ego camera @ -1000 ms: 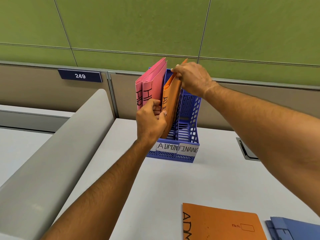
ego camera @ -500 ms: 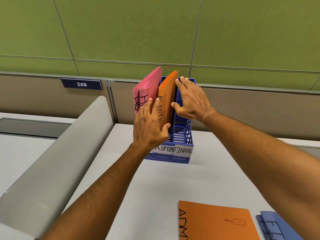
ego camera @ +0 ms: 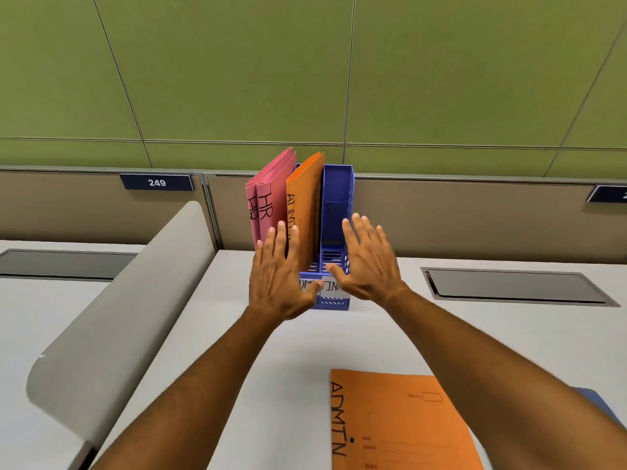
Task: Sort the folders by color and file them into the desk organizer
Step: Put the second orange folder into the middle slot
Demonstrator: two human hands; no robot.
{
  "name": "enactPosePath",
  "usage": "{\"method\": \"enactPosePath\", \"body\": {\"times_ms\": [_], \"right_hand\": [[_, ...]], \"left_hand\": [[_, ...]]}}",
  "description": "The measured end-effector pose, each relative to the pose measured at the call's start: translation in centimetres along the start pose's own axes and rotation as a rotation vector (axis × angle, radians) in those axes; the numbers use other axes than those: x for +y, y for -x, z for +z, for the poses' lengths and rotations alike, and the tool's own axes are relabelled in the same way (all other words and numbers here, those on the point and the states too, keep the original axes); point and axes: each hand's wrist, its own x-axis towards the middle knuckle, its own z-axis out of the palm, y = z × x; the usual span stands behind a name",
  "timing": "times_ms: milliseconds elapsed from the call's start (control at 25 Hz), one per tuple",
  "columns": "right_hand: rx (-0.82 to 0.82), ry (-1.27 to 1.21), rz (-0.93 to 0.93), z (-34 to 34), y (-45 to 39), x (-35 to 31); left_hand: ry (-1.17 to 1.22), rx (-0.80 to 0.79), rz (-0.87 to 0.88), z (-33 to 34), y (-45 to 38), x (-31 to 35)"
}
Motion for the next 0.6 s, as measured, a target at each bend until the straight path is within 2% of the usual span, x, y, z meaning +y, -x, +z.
{"method": "enactPosePath", "body": {"times_ms": [240,600], "right_hand": [[-0.077,-0.084,0.082,2.1,8.2,0.5],[-0.217,-0.081,0.159,5.6,19.6,0.9]], "left_hand": [[0.037,-0.140,-0.012,1.6,5.7,2.7],[0.035,-0.374,-0.095,5.9,16.5,6.3]]}}
